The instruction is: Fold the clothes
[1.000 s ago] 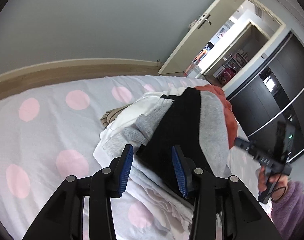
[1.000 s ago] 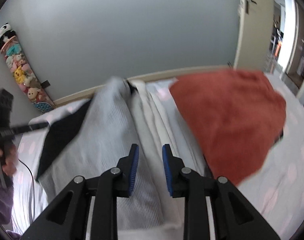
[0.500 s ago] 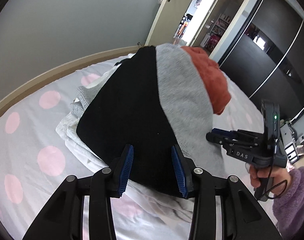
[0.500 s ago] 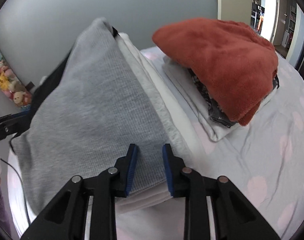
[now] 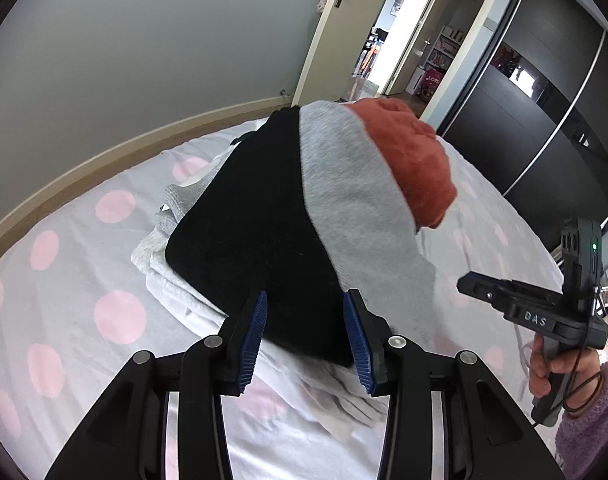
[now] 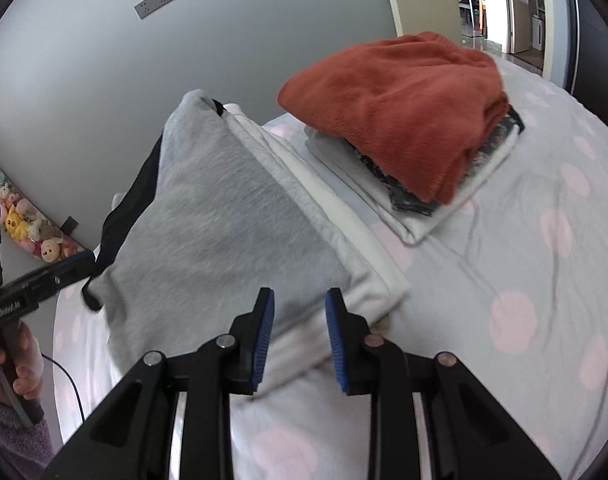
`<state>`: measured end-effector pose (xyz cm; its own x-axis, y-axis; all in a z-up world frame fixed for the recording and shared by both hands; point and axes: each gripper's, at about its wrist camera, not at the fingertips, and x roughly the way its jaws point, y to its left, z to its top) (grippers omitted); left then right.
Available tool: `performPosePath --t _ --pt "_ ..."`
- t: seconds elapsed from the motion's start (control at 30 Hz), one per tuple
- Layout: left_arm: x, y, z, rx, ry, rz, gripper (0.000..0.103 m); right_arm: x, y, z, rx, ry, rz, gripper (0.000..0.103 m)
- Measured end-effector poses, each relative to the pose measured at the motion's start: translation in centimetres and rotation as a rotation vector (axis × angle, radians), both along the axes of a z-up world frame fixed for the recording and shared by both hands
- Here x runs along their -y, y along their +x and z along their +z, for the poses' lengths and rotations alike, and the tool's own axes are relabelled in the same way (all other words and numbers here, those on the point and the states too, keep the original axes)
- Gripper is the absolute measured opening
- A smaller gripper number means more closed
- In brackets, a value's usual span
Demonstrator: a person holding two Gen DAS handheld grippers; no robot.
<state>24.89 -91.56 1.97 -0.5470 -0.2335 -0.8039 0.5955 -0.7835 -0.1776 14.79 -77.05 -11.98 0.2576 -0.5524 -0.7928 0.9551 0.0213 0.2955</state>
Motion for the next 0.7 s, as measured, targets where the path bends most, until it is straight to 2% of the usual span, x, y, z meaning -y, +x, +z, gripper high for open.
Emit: performPosePath --t 0.1,0.23,0.3,0.37,0.43,0.5,0.57,0.7 --pt "-2.4 1.2 2.0 -0.007 -0.025 -0.005 0.042 -2.9 0.2 1.6 0.01 -0.037 0.008 0.028" --pt "-6.2 2.7 4.7 -0.007 -0.087 -0.02 0.042 -7.4 3.9 4.3 0.035 -0.057 0.012 0.028" --pt "-8.2 3.7 6.2 -0.013 -0.122 -0.019 0.049 -10.0 5.3 5.9 0.047 -0.081 0.006 0.028" --pt "-10.1 4.7 7.6 -0.019 -0.157 -0.018 0.061 -12.5 6.6 7.8 0.051 -0.106 0.002 0.028" --pt "-12.1 5.7 8.9 -0.022 -0.197 -0.014 0.064 -14.7 7.7 9.5 0.045 -0.133 0.004 0.03" --pt "-14.0 6.7 9.7 -0.027 -0.228 -0.001 0.067 -16.7 8.8 11.0 0.035 -0.161 0.009 0.038" --pt "-15.6 7.6 10.0 -0.036 -0.231 0.01 0.076 -18.7 9.7 12.0 0.03 -0.182 0.008 0.04" --pt "-18.4 9.1 9.8 -0.02 -0.265 0.029 0.077 -22.1 11.5 13.0 0.021 -0.216 0.005 0.041"
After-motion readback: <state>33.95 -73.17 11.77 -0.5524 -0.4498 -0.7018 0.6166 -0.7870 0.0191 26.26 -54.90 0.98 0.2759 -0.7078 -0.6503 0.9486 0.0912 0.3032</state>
